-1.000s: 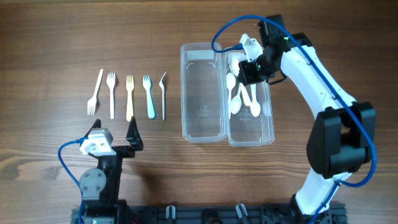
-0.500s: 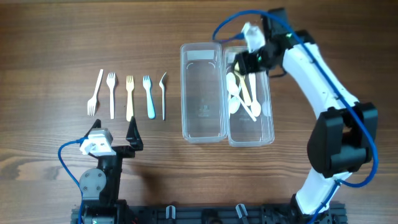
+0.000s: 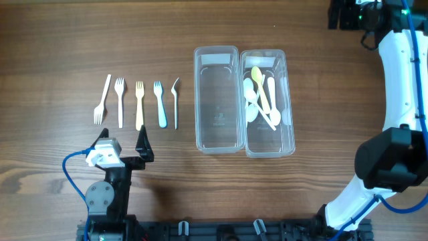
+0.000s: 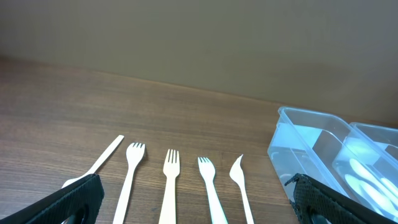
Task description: Pack container
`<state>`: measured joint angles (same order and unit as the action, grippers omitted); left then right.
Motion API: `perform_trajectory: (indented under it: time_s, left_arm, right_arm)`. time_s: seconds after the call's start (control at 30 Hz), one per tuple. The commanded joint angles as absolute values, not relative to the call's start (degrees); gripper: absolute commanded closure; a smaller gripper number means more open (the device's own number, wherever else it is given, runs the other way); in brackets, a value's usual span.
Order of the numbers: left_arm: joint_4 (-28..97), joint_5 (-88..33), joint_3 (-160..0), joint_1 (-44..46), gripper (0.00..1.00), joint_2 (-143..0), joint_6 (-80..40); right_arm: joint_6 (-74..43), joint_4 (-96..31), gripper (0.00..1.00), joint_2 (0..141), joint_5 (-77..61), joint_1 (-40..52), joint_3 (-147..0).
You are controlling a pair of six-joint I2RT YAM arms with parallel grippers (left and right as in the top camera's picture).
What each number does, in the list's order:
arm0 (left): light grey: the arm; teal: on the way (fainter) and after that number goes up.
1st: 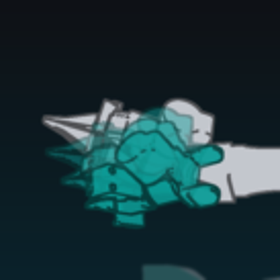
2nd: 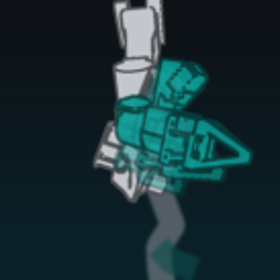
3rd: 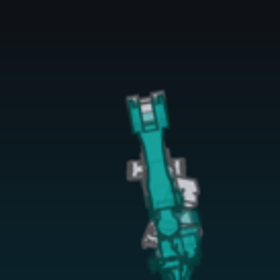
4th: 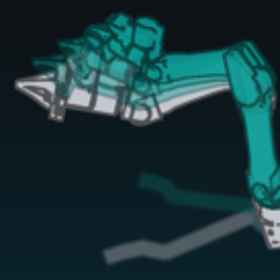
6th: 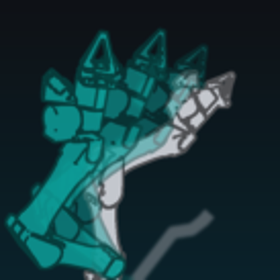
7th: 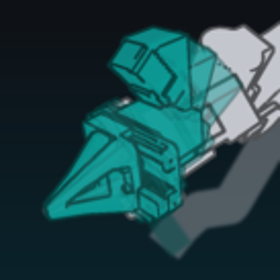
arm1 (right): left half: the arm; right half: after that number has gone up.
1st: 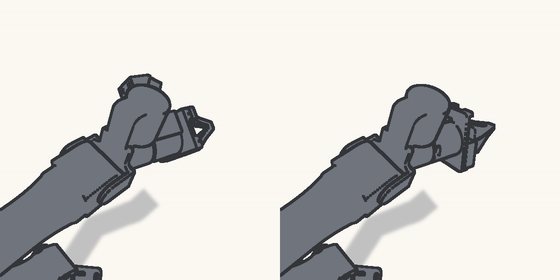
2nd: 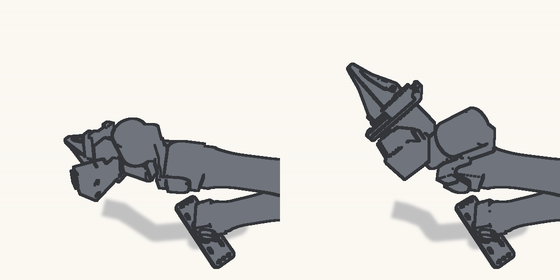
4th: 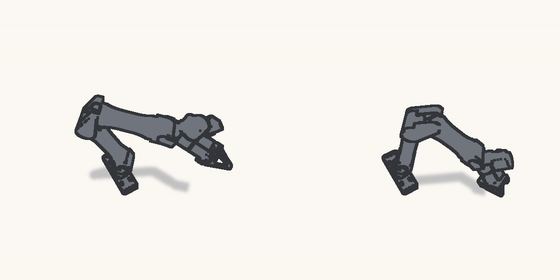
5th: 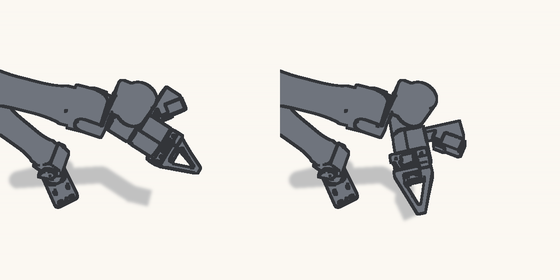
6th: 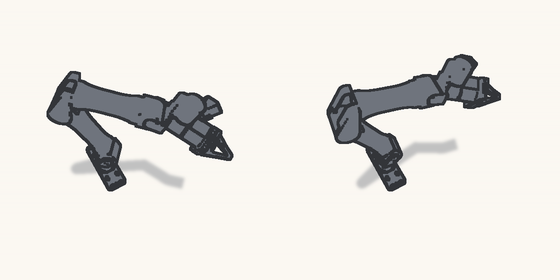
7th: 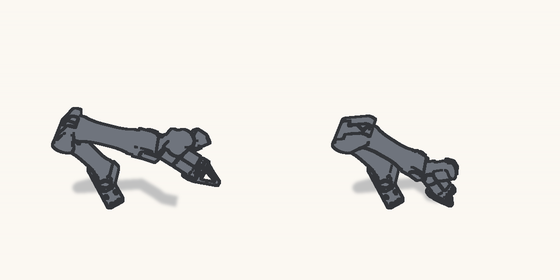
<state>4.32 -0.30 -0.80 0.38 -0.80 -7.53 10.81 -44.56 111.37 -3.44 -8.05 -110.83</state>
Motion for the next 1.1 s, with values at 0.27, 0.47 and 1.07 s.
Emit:
perform_trajectory:
  time_s: [0.27, 0.47, 1.07]
  left_arm:
    - [4.3, -1.0, -0.4, 0.6, 0.00, -0.4, -6.2]
    - [4.3, -1.0, -0.4, 0.6, 0.00, -0.4, -6.2]
    - [3.4, -1.4, -0.4, 0.6, 0.00, -0.4, -7.7]
  right_arm:
    - [16.9, -43.4, 0.00, 111.4, 0.9, -7.2, -110.6]
    - [17.0, -43.4, 0.00, 111.4, 0.9, -7.2, -110.6]
    - [16.9, -43.4, 0.00, 111.4, 0.9, -7.2, -110.6]
